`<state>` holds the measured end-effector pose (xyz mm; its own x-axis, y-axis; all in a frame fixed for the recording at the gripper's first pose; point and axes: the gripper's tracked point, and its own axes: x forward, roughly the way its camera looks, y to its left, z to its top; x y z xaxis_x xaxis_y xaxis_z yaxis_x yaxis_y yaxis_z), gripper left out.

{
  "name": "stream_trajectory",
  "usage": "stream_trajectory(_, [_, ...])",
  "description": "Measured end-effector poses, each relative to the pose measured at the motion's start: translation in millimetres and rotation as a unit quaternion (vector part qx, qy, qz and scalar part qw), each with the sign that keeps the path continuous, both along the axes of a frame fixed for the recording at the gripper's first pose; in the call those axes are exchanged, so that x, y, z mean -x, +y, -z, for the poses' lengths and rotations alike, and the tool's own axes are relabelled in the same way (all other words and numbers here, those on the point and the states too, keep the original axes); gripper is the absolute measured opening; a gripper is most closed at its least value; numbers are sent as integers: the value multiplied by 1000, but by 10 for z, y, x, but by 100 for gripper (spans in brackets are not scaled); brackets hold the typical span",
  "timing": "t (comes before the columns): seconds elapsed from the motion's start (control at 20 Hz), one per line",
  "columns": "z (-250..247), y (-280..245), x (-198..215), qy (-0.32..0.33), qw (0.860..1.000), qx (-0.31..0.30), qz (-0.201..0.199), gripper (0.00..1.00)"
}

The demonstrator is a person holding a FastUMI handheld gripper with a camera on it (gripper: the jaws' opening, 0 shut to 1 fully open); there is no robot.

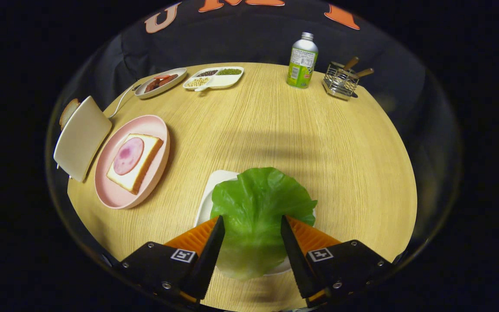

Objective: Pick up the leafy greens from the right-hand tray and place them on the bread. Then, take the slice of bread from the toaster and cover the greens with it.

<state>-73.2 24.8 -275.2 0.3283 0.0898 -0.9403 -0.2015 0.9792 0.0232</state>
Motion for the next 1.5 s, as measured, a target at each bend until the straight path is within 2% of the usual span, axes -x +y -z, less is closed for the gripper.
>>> stream_trajectory(0.3, [-8, -44, -45, 3, 1000, -3, 11, 56])
stream_trajectory(0.35, [-8, -50, -59, 0, 1000, -5, 16, 44])
stream_trajectory(0.4, [-15, -72, -72, -1, 1000, -6, 21, 38])
stream_trajectory(0.45, [-15, -62, -91, -1, 1000, -14, 25, 21])
stream_trajectory(0.55, [-9, -46, -92, -1, 999, -28, 36, 8])
stream_trajectory(0.65, [-23, -40, -89, -2, 999, -35, 39, 4])
stream_trajectory(1.1, [-337, 188, -115, -38, 996, -80, 22, 2])
stream_trajectory(1.3, [-614, 277, -203, -65, 992, -107, 27, 1])
stream_trajectory(1.5, [-922, 496, -307, -98, 987, -130, 13, 2])
